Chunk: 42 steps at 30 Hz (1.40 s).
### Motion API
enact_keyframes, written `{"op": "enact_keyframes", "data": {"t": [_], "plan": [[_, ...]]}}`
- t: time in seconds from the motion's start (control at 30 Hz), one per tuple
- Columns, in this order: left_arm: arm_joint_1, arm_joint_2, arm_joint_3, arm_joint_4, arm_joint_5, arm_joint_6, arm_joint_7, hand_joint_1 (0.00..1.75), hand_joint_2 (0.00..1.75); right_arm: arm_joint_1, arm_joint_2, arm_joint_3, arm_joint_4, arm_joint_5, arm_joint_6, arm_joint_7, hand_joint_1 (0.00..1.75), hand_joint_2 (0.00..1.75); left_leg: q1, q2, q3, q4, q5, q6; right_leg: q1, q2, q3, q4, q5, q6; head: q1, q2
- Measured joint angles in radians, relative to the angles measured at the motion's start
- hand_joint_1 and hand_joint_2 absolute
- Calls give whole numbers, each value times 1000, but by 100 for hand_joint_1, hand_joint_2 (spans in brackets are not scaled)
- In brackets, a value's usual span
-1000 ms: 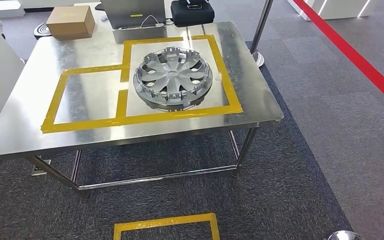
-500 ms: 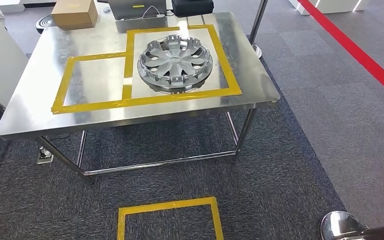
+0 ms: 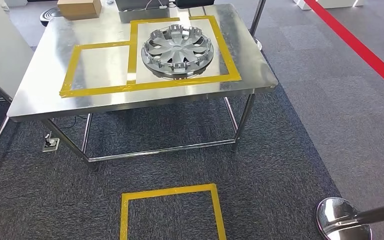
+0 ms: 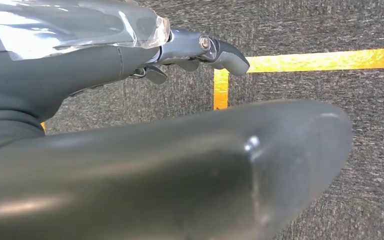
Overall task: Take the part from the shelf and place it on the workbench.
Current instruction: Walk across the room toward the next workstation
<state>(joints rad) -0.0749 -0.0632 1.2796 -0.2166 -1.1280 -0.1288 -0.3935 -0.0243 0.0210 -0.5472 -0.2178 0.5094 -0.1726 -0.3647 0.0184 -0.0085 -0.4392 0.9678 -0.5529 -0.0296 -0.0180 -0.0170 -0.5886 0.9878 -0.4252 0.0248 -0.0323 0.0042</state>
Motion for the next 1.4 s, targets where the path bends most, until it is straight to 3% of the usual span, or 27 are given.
{"op": "enact_keyframes", "data": {"t": [0.07, 0.1, 0.13, 0.2, 0.23, 0.27, 0.33, 0.4, 0.47, 0.53, 0.6, 0.63, 0.73, 0.77, 0.8, 0.87, 0.9, 0.93, 1.0, 1.03, 1.07, 1.13, 1.2, 1.27, 1.3, 1.33, 1.4], "plan": [[0, 0, 0, 0, -2, -3, -1, 0, 0, -2, 2, 2, 2, 2, 6, -5, 0, 0, -2, -1, -11, -7, 0, 14, -3, 0, -10, 1, 14, 13, 1, 0], [0, 0, 0, 0, -2, -5, -2, 0, 0, -3, 3, 2, 4, 3, 10, -9, 0, 0, -3, 1, -22, -7, 5, 26, -5, 2, -18, 10, 4, 18, 2, 0], [0, 0, 0, 0, -2, -6, -2, 0, 0, -2, 3, 3, 5, 4, 13, -13, 0, 0, -3, 4, -35, -7, 14, 40, -6, 3, -29, 35, -26, 22, 4, 0], [0, 0, 0, 0, -2, -7, -3, 0, 0, -3, 4, 4, 7, 5, 19, -21, 0, 0, -7, 9, -60, -7, 34, 61, -6, 7, -61, 143, -127, 26, 9, 0], [0, 1, 0, 0, -3, -7, -3, 0, 0, -3, 4, 4, 7, 4, 23, -24, 0, 0, -11, 12, -72, -6, 44, 68, -5, 8, -75, 213, -171, 27, 12, 0], [0, 1, 0, 0, -4, -7, -3, 0, 0, -4, 4, 4, 7, 4, 26, -26, 0, 0, -15, 14, -85, -6, 55, 71, -5, 8, -81, 270, -192, 25, 13, 0], [0, 1, -1, 0, -8, -7, -3, 0, 0, -4, 4, 4, 7, 3, 31, -30, 0, 0, -23, 17, -110, -4, 77, 73, -1, 9, -49, 299, -166, 15, 13, 0], [-1, 0, -4, 0, -13, -8, -3, 0, 0, -5, 3, 4, 8, 1, 35, -33, 0, 0, -29, 17, -130, -1, 97, 73, 8, 10, 51, 187, -115, -5, 13, 0], [-1, -3, -7, 1, -15, -9, -3, 0, 0, -8, 0, 4, 8, 0, 39, -35, 0, 0, -34, 17, -143, 3, 116, 68, 18, 11, 160, 25, -116, -21, 12, 0], [-2, -4, -10, 2, -16, -9, -2, 0, 0, -11, -1, 4, 8, 0, 48, -34, 0, 0, -34, 19, -151, 4, 135, 58, 25, 12, 198, -51, -131, -26, 12, 0], [-1, -4, -11, 2, -18, -10, -1, 0, 0, -10, -2, 4, 11, -2, 68, -27, 0, 0, -32, 16, -161, 8, 136, 45, 22, 11, 181, -54, -117, -33, 12, 0], [-1, -4, -11, 2, -19, -11, 1, 0, 0, -9, -2, 3, 12, -5, 83, -21, 0, 0, -30, 14, -170, 24, 110, 38, 20, 9, 169, -54, -106, -39, 10, 0], [0, -5, -13, 3, -23, -18, 4, 0, 0, -8, -5, -1, 14, -25, 148, 11, 0, 0, -22, 10, -211, 178, -41, 18, 18, 4, 123, -50, -69, -50, 3, 0], [0, -5, -14, 3, -24, -22, 5, 0, 0, -8, -5, -5, 15, -35, 175, 30, 0, 0, -19, 10, -221, 243, -69, 14, 18, 4, 104, -46, -57, -49, 2, 0], [0, -4, -16, 3, -28, -26, 6, 0, 0, -8, -5, -10, 16, -46, 203, 55, 0, 0, -16, 10, -222, 290, -67, 11, 18, 3, 85, -42, -46, -48, 2, 0], [0, -4, -20, 3, -35, -32, 9, 0, 0, -6, -6, -24, 18, -64, 251, 113, 0, 0, -12, 10, -188, 302, 2, 9, 17, 1, 47, -30, -27, -42, 2, 0], [0, -4, -23, 3, -37, -34, 12, 0, 0, -6, -7, -30, 18, -70, 267, 138, 0, 0, -10, 10, -147, 259, 32, 10, 17, 1, 31, -23, -19, -38, 2, 0], [-1, -4, -25, 3, -38, -35, 15, 0, 0, -6, -7, -36, 19, -74, 278, 157, 0, 0, -10, 10, -86, 185, 40, 11, 18, 1, 18, -15, -11, -34, 2, 0], [-5, -2, -28, 3, -38, -38, 19, 0, 87, -6, -7, -44, 19, -78, 289, 176, 0, 0, -12, 10, 21, 30, -2, 20, 20, 0, 2, 0, 2, -23, 2, 0], [-8, -2, -29, 3, -37, -38, 21, 0, 131, -7, -7, -47, 19, -79, 295, 185, 0, 0, -15, 10, 48, -16, -23, 26, 21, -1, -4, 4, 8, -17, 3, 0], [-9, -1, -29, 4, -37, -35, 25, 0, 175, -8, -7, -50, 19, -80, 303, 196, 0, 0, -16, 10, 50, -33, -31, 34, 20, -2, -7, 5, 16, -11, 3, 0], [-9, 0, -29, 5, -35, -28, 36, 0, 175, -8, -9, -57, 19, -80, 323, 222, 0, 0, -15, 14, 39, -34, -21, 54, 16, 0, -19, 26, 4, 0, 5, 0], [-8, 1, -29, 7, -33, -24, 41, 0, 175, -4, -9, -62, 19, -75, 339, 245, 0, 0, -13, 19, 25, -34, -5, 69, 12, 5, -55, 121, -65, 10, 8, 0], [-9, 1, -29, 8, -26, -28, 41, 0, 175, -2, -8, -65, 20, -68, 344, 262, 0, 87, -15, 21, 8, -32, 10, 72, 11, 8, -100, 259, -142, 17, 9, 0], [-9, 1, -28, 8, -21, -31, 41, 0, 175, -2, -8, -66, 20, -64, 345, 268, 0, 131, -16, 22, 0, -31, 15, 72, 11, 8, -105, 298, -158, 19, 9, 0], [-9, 0, -28, 9, -16, -34, 41, 0, 175, -2, -9, -66, 20, -60, 345, 273, 0, 175, -16, 22, -7, -28, 19, 70, 10, 8, -90, 297, -155, 18, 8, 0], [-11, -4, -27, 9, -7, -40, 41, 0, 175, -3, -10, -67, 20, -51, 345, 279, 0, 175, -15, 22, -16, -21, 23, 67, 9, 8, -3, 179, -109, 14, 9, 0]]}}
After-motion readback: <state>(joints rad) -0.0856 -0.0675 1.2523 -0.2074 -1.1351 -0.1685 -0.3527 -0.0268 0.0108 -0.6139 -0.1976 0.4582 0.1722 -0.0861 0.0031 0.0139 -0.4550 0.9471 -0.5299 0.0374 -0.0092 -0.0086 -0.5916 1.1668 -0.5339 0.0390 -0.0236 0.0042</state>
